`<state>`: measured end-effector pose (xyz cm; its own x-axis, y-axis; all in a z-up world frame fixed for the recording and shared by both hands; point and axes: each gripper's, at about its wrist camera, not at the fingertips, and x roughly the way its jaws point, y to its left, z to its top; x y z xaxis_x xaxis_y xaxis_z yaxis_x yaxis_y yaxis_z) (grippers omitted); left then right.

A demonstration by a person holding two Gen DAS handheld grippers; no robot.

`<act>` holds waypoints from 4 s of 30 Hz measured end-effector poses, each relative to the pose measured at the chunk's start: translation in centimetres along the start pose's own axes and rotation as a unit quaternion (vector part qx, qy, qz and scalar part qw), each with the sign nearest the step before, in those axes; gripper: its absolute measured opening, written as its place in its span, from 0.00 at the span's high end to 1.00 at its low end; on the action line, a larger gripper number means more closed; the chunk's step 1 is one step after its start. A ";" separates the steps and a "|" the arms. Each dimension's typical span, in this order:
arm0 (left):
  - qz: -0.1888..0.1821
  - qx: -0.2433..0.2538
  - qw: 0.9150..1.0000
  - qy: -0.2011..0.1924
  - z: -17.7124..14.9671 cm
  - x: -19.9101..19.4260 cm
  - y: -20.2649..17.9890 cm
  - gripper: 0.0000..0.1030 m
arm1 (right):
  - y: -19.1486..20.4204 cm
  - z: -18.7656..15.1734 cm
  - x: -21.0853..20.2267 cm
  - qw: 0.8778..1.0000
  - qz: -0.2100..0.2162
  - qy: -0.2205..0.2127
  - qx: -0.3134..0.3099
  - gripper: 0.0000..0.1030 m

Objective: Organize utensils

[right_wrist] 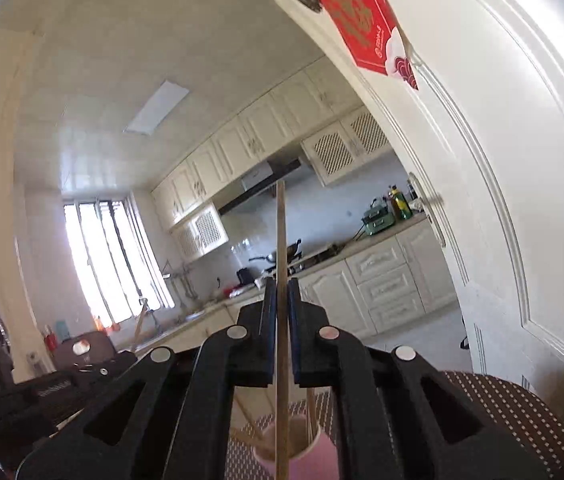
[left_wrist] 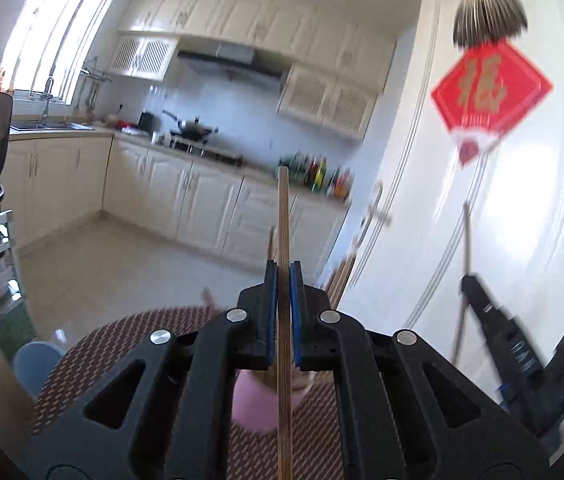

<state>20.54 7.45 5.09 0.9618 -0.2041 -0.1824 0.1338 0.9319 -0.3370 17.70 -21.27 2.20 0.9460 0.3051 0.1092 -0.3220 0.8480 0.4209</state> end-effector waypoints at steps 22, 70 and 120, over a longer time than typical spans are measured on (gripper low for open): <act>-0.001 -0.046 0.988 -0.145 -0.9 6.6 -0.9 0.94 | -2.4 -2.6 9.7 0.996 -0.052 -0.067 0.024 0.96; 0.024 0.123 0.991 -0.051 -3.2 6.9 -2.0 0.37 | -1.2 -5.6 6.7 0.990 -0.079 0.070 -0.091 0.32; 0.119 0.134 0.982 0.053 -10.9 -13.3 -5.6 0.23 | 3.4 -4.2 -13.6 0.972 -0.083 0.154 -0.155 0.08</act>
<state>4.40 1.72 -0.66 0.9452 0.0129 -0.3263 -0.0209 0.9996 -0.0211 3.58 -20.71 -1.58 0.9455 0.2285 -0.2321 -0.2070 0.9717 0.1137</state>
